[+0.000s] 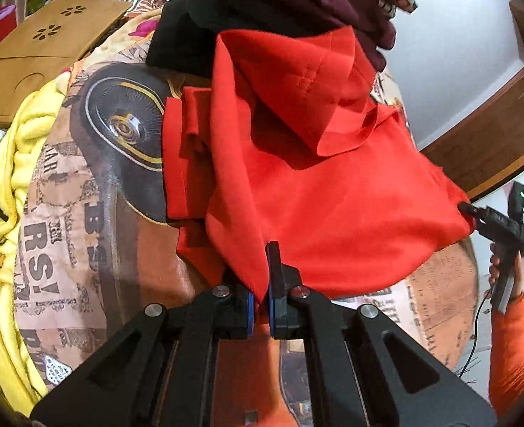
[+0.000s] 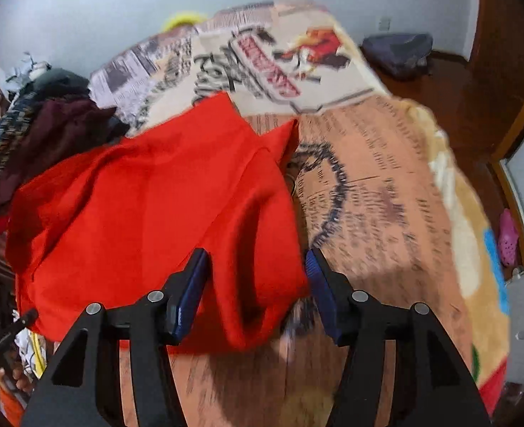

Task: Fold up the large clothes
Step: 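Fold the held jacket edge over the body with both tools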

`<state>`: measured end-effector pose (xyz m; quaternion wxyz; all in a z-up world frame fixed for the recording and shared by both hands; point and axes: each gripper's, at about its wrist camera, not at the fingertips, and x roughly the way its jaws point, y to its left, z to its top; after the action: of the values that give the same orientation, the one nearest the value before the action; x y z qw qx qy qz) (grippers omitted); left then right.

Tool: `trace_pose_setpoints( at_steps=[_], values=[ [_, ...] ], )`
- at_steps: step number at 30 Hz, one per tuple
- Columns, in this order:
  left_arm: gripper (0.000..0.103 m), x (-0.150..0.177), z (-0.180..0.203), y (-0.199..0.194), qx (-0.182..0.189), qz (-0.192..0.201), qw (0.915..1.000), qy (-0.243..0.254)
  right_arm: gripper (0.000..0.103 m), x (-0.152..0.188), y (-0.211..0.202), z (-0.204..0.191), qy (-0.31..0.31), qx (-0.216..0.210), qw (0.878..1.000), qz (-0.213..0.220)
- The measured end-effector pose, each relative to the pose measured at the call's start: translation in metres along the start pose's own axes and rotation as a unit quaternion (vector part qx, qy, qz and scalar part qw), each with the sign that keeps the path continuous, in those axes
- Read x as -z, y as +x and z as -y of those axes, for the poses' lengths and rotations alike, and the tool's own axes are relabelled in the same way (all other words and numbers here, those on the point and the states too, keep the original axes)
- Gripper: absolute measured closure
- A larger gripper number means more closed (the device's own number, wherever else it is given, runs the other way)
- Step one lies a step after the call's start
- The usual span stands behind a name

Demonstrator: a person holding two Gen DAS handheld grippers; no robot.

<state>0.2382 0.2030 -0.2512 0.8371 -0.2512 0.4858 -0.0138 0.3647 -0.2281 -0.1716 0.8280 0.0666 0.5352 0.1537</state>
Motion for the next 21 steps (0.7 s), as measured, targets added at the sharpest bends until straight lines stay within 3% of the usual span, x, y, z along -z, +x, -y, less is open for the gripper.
trace_pose_setpoints(
  at_steps=[3,5,7,13,21],
  values=[
    [0.099,0.000,0.000,0.012,-0.004,-0.010,0.9999,0.000,0.047,-0.003,0.019,0.001,0.000,-0.013,1.000,-0.011],
    [0.099,0.001,0.001,0.019,-0.007,-0.016,0.9998,0.000,0.056,-0.003,0.021,-0.003,-0.015,-0.020,1.000,0.003],
    [0.099,0.002,0.003,0.023,-0.009,-0.020,0.9998,0.003,0.083,-0.001,0.022,-0.005,-0.019,-0.024,1.000,0.002],
    [0.099,-0.004,0.015,0.013,-0.021,-0.005,0.9995,0.024,0.087,0.010,-0.004,-0.008,-0.008,-0.055,0.998,0.022],
    [0.099,-0.008,0.023,-0.048,0.013,0.046,0.9980,0.040,0.088,0.048,-0.071,-0.019,-0.028,-0.066,0.996,0.049]
  ],
)
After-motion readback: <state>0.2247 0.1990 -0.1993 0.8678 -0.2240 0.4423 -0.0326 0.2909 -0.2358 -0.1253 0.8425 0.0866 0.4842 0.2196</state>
